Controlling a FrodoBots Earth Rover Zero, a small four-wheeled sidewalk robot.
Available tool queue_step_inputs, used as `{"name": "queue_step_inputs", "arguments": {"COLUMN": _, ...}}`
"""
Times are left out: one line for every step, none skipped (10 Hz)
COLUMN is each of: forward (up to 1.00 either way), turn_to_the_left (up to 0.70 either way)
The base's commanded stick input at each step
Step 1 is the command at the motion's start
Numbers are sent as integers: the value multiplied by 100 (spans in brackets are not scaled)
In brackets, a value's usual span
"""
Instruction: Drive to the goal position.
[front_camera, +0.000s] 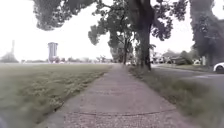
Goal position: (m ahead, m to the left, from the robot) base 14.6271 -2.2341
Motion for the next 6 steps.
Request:
{"name": "queue_step_inputs", "arguments": {"forward": 70, "turn_to_the_left": 0}}
{"name": "queue_step_inputs", "arguments": {"forward": 70, "turn_to_the_left": 0}}
{"name": "queue_step_inputs", "arguments": {"forward": 70, "turn_to_the_left": 0}}
{"name": "queue_step_inputs", "arguments": {"forward": 70, "turn_to_the_left": 0}}
{"name": "queue_step_inputs", "arguments": {"forward": 70, "turn_to_the_left": 0}}
{"name": "queue_step_inputs", "arguments": {"forward": 70, "turn_to_the_left": 0}}
